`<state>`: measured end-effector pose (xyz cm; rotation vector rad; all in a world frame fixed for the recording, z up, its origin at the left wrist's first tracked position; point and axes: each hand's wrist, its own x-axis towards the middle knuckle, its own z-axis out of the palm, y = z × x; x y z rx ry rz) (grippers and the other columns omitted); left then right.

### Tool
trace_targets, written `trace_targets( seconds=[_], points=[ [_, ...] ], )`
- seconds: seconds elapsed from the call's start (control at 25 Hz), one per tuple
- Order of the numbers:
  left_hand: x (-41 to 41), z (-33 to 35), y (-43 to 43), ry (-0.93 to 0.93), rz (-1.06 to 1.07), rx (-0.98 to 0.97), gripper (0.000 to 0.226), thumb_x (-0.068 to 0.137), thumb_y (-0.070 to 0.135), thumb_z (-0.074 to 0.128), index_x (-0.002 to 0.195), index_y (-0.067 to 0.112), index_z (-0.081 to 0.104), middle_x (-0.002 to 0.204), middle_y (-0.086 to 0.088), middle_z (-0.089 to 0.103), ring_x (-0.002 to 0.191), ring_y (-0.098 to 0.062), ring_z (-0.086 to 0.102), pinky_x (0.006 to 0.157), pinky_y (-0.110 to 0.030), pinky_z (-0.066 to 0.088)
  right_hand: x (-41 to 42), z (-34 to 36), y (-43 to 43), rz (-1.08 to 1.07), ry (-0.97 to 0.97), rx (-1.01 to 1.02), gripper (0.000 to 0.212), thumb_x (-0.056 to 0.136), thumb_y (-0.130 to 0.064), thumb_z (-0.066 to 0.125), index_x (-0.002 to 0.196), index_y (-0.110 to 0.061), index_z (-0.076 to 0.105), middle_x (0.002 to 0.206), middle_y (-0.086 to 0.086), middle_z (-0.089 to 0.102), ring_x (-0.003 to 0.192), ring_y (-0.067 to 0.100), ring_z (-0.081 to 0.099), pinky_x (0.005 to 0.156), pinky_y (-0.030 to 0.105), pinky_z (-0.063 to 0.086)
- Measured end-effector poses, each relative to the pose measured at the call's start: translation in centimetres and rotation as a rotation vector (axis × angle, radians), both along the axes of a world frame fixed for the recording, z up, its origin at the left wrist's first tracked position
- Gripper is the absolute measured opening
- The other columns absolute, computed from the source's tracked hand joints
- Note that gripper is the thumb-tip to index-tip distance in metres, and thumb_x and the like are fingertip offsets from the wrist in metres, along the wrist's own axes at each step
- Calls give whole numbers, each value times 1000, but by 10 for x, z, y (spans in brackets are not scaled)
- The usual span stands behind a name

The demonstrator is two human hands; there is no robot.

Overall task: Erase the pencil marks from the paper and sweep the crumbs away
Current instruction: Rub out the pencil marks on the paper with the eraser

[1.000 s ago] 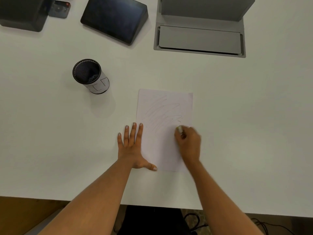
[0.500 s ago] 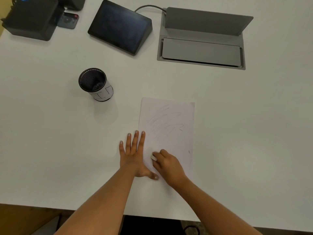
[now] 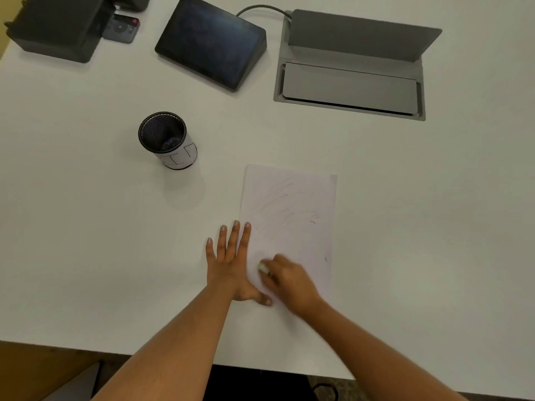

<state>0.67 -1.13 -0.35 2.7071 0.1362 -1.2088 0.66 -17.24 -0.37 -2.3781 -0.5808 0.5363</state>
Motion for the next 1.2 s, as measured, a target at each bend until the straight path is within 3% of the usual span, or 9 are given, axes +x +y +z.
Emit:
trace_targets(
  seconds=[0.2, 0.32, 0.4, 0.56, 0.64, 0.84, 1.08, 1.12, 1.2],
  points=[
    [-1, 1, 2, -8, -3, -13, 170, 37, 92, 70, 137, 26, -50, 144, 0, -57, 135, -29, -49, 114, -59, -22, 88, -5, -30, -410, -143, -85, 15, 89, -19, 61, 78, -10, 62, 71, -2, 47, 61, 15, 45, 55, 23, 27],
    [-1, 2, 1, 0, 6, -14, 170, 38, 91, 71, 137, 26, -51, 145, -1, -56, 136, -29, -49, 115, -59, -21, 10, -1, 3, -143, 1, -8, 14, 89, -21, 58, 89, -9, 66, 76, 6, 55, 63, 24, 55, 58, 30, 42],
    [0, 3, 1, 0, 6, -14, 169, 38, 91, 71, 136, 26, -51, 144, -1, -57, 136, -29, -49, 116, -59, -21, -10, -4, -3, -30, -8, 22, 22, 89, -26, 54, 94, -9, 67, 78, 8, 58, 63, 28, 59, 55, 33, 48],
    [1, 3, 1, -1, 4, -18, 170, 36, 92, 70, 136, 27, -51, 140, 2, -60, 133, -28, -51, 114, -58, -23, 79, 0, -59, -422, -156, -136, 16, 89, -22, 61, 81, -9, 66, 71, 5, 53, 65, 26, 55, 59, 28, 37],
    [0, 3, 2, 0, 9, -22, 171, 35, 92, 70, 136, 27, -51, 140, 2, -60, 133, -27, -51, 114, -58, -22, 92, -2, -70, -568, -192, -108, 12, 87, -17, 63, 80, -7, 66, 70, 7, 54, 64, 27, 55, 58, 30, 38],
    [0, 4, 1, 7, 12, -23, 170, 35, 93, 69, 134, 27, -53, 141, 1, -59, 134, -28, -50, 116, -59, -21, -6, -4, -18, -5, -41, -10, 18, 89, -22, 54, 95, -9, 66, 81, 9, 59, 67, 28, 60, 59, 34, 50],
    [0, 4, 1, -5, 14, -25, 172, 32, 94, 69, 138, 27, -49, 142, 2, -58, 136, -28, -48, 116, -58, -21, 113, -3, -80, -569, -179, -108, 19, 88, -19, 60, 72, -9, 60, 68, 2, 48, 61, 22, 50, 58, 26, 30],
    [0, 4, 1, -4, 14, -25, 172, 32, 94, 69, 138, 27, -49, 143, 2, -57, 137, -28, -48, 116, -58, -21, 104, -2, -70, -545, -172, -108, 18, 88, -18, 60, 73, -9, 60, 69, 2, 48, 63, 24, 51, 58, 27, 29],
    [0, 3, 1, 0, 15, -25, 172, 33, 93, 69, 137, 27, -50, 143, 2, -58, 136, -28, -49, 115, -58, -22, 52, 1, -30, -284, -69, -67, 12, 90, -18, 58, 81, -10, 62, 75, 4, 52, 68, 28, 56, 59, 28, 34]
  ],
)
